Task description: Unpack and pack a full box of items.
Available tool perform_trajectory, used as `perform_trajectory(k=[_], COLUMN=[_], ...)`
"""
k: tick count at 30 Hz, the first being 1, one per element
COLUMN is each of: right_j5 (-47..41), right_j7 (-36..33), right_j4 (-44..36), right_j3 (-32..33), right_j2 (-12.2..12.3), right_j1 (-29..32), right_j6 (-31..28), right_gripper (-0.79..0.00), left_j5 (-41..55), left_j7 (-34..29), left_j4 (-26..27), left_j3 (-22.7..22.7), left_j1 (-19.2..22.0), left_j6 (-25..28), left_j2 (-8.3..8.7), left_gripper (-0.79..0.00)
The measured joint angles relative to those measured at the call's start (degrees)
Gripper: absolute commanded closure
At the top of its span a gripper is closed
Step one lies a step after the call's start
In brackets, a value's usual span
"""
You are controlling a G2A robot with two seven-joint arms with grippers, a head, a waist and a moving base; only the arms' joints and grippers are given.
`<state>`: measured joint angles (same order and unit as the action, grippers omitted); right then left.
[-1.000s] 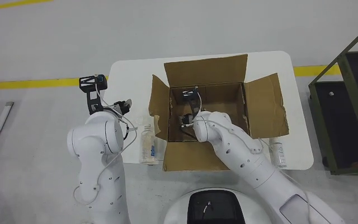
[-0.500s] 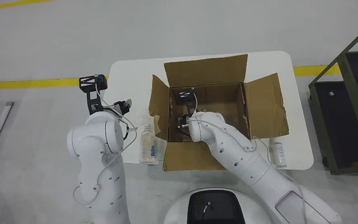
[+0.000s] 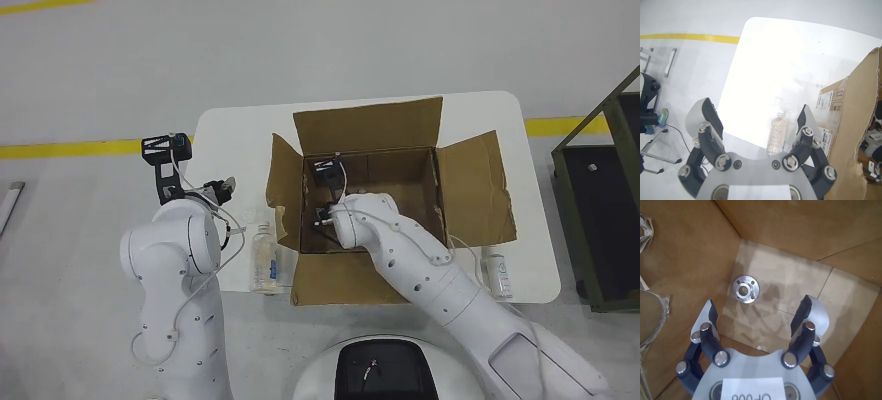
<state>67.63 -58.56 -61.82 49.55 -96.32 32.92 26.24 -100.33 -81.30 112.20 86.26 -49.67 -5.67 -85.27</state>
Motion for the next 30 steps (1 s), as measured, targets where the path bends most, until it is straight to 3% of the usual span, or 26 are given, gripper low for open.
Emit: perform_trajectory(k=[10,11,13,14,15,26,29,30], right_j5=[-0.65,-0.61,-0.07,0.01,0.03,0.98,0.98,0.90], right_j7=[-0.63,-0.73,-0.99,-1.14,-1.27,-1.49,-1.10,-0.95], right_j4=[5.63,5.98,6.68,6.89,7.06,9.05,9.20,9.30], right_j3=[-2.53,-2.67,-3.08,-3.21,-3.29,-2.24,-1.83,-1.71], right_j2=[-2.26,-2.43,-2.82,-2.97,-3.12,-3.81,-3.94,-4.00], right_j1=[-3.36,-3.62,-4.17,-4.33,-4.46,-4.64,-4.50,-4.43], right_j6=[0.59,0.84,1.68,1.92,2.04,2.37,2.08,1.92], right_gripper=[-0.785,-0.723,-0.693,-0.440,-0.369,-0.391,-0.533,-0.523], left_j5=[0.00,0.00,0.00,0.00,0.00,0.00,0.00,0.00], left_j7=[0.00,0.00,0.00,0.00,0.00,0.00,0.00,0.00], left_j4=[0.00,0.00,0.00,0.00,0.00,0.00,0.00,0.00], left_j3=[0.00,0.00,0.00,0.00,0.00,0.00,0.00,0.00], left_j1=[0.00,0.00,0.00,0.00,0.00,0.00,0.00,0.00], left_j6=[0.00,0.00,0.00,0.00,0.00,0.00,0.00,0.00], left_j2=[0.00,0.00,0.00,0.00,0.00,0.00,0.00,0.00], left_gripper=[-0.785,-0.785,-0.785,-0.785,-0.785,-0.785,-0.785,-0.785])
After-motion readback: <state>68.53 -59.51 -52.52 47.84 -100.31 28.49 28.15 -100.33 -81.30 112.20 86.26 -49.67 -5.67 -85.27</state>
